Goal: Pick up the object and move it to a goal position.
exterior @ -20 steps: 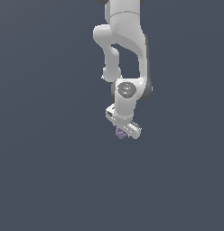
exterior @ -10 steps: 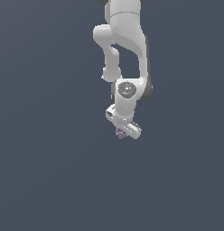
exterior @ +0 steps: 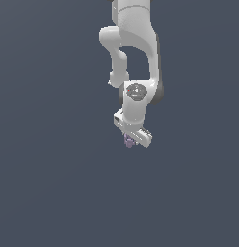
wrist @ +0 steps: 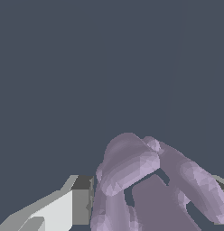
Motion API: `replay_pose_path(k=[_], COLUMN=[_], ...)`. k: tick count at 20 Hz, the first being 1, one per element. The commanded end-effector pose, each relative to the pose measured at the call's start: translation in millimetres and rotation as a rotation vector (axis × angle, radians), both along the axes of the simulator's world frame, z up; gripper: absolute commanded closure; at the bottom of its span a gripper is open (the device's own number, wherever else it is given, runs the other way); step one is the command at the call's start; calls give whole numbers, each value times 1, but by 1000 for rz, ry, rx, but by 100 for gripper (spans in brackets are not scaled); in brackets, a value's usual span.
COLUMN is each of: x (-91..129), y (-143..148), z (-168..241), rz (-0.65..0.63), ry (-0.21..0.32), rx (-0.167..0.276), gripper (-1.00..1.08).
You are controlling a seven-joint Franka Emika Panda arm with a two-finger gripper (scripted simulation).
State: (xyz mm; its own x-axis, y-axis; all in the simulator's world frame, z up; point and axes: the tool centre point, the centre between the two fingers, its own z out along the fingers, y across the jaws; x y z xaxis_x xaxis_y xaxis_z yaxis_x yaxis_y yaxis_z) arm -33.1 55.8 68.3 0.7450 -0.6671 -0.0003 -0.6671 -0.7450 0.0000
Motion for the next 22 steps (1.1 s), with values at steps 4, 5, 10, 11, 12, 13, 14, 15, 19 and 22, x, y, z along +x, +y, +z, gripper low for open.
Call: replay_pose_path(k=[4, 5, 10, 11, 12, 13, 14, 15, 19, 22], x=[2, 3, 5, 6, 7, 8, 8, 9, 12, 15], y=[4, 5, 11, 13, 14, 15, 17, 18, 24, 28], z=[34, 42, 90, 101, 113, 124, 135, 146, 190, 222], rz=[0, 0, -1, -1, -1, -1, -1, -1, -2, -2], ry=[-1, -1, -1, -1, -1, -1, -1, -1, -1, -1], rx=[0, 0, -1, -1, -1, -1, -1, -1, -2, -2], gripper=[108, 108, 108, 108, 108, 108, 108, 108, 108, 108])
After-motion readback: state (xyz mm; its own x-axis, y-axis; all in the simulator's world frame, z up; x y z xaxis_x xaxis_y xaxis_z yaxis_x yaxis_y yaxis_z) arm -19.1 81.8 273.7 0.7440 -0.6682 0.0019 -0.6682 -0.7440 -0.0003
